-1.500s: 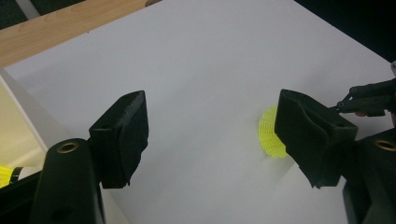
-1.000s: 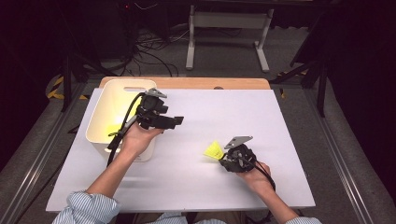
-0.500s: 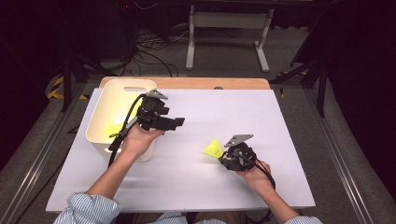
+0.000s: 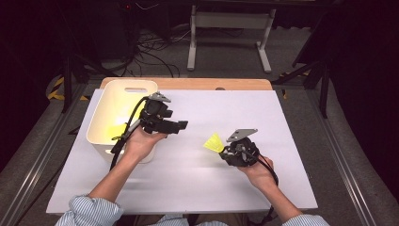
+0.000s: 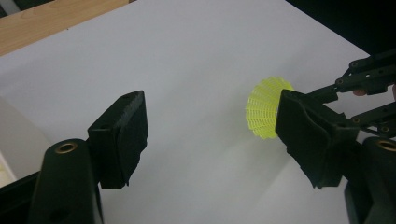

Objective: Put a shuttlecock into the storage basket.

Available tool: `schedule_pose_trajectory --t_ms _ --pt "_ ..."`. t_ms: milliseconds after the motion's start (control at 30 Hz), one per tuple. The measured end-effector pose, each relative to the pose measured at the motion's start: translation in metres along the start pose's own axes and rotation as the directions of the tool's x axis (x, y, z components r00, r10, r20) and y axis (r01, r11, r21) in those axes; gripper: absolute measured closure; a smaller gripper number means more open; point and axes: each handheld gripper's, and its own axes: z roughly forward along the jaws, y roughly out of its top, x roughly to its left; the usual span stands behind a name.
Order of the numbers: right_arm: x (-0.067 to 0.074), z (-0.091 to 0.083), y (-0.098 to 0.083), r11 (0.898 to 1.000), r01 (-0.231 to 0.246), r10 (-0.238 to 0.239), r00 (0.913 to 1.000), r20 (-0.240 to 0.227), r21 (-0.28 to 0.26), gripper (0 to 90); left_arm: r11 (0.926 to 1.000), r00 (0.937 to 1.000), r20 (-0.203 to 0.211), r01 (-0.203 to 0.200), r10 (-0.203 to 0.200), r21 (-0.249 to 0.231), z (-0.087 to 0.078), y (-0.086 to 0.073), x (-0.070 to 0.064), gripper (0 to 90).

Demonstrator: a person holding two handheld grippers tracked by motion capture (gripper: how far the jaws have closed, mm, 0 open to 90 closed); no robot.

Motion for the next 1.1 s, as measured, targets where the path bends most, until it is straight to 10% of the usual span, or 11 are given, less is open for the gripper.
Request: schedule_pose_trajectory --t_ms 1100 --pt "0.004 -0.008 0.032 0.999 0.038 -0.039 0.9988 -0.028 -0.025 65.0 0.9995 0.9986 0.048 -0.023 0.022 0.02 0.014 -0.007 -0.019 27.0"
